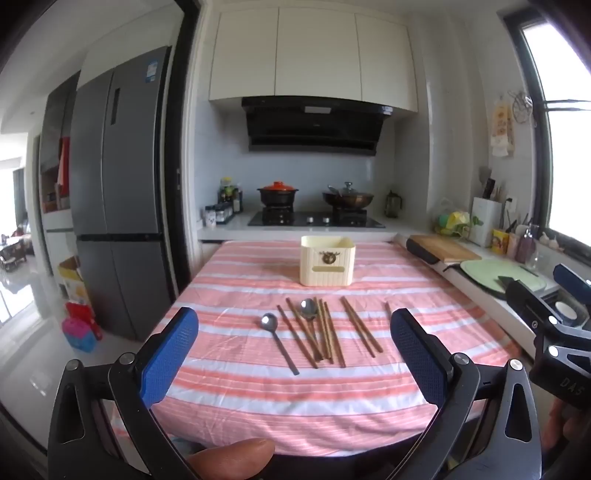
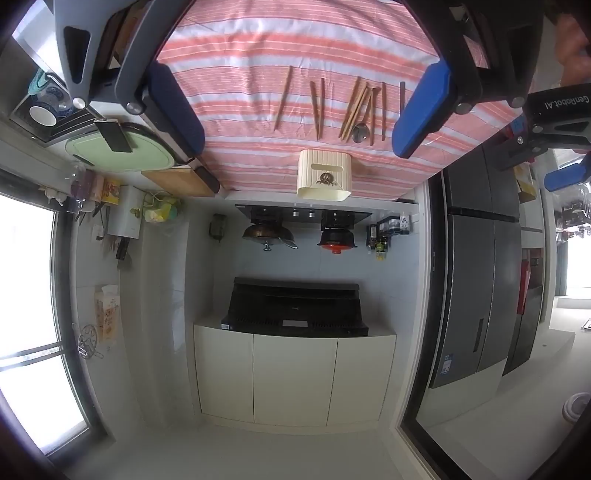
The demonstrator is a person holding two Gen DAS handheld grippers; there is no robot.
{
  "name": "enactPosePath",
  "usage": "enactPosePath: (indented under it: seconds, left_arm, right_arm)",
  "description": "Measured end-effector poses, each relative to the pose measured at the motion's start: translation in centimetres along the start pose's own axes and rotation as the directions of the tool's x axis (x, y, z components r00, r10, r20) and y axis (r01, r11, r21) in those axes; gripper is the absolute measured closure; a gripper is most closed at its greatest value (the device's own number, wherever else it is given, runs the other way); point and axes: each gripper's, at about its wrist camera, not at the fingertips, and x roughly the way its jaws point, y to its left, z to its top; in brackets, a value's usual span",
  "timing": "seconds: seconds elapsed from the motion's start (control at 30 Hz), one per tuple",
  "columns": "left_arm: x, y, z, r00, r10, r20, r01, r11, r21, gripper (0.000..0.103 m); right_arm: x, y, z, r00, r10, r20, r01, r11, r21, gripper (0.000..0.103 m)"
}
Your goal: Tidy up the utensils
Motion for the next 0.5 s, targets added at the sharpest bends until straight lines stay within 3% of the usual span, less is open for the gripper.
enactPosePath:
  seconds: [0.5]
  left_arm:
    - [-0.11,-0.40,-0.11,1.000,0.003,0.001,-0.003,1.000,0.012,0.000]
  right_arm:
    - [0.15,-0.07,0.02,1.000,-0.002,0.004,0.002,1.000,0.011,0.000]
